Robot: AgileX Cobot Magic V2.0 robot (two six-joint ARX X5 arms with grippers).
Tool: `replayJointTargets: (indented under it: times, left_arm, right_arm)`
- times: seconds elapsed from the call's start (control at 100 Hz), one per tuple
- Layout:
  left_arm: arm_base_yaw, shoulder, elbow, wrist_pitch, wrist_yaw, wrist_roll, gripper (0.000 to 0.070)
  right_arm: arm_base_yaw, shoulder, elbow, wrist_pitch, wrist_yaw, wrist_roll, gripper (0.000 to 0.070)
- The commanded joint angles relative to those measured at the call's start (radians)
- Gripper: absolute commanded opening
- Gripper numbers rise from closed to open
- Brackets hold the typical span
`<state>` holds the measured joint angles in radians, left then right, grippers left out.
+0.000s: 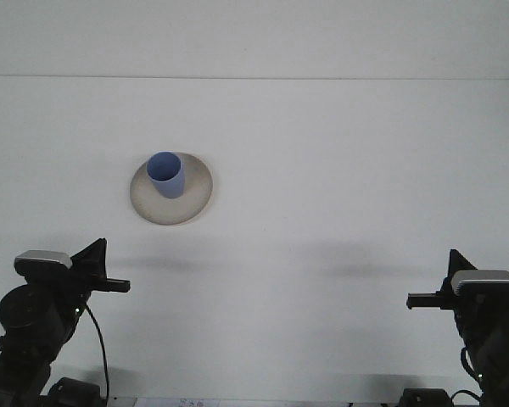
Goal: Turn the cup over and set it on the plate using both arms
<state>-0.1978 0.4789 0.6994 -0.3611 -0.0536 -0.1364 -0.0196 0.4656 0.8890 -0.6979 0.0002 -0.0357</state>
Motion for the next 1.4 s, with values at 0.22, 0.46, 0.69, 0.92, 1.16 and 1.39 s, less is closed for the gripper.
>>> replayJointTargets:
  times: [0.22,0.46,0.69,0.92,1.16,1.39]
  left_arm:
    - [-0.003,-0.038,0.012,0.015,-0.003,0.015,0.0013]
    - [-0.003,-0.068,0.003,0.051,-0.003,0.031,0.0013]
    - [0.029,-0.168,-0.178,0.272,0.002,0.125,0.0012]
    - [0.089,-0.329,-0.444,0.45,0.003,0.125,0.0013]
    - [0.107,-0.474,-0.616,0.477,0.005,0.121,0.0013]
    - [0.107,-0.476,-0.686,0.56,0.013,0.118,0.0013]
  right_arm:
    - [0.001,0.007,0.009,0.011,0.0,0.014,0.0]
    - [0.001,0.006,0.009,0.011,0.0,0.014,0.0]
    - [0.001,0.006,0.009,0.011,0.0,0.014,0.0]
    - [0.001,0.006,0.009,0.011,0.0,0.013,0.0]
    - [0.001,0.006,0.009,0.011,0.0,0.014,0.0]
    - [0.001,0.006,0.009,0.011,0.0,0.013,0.0]
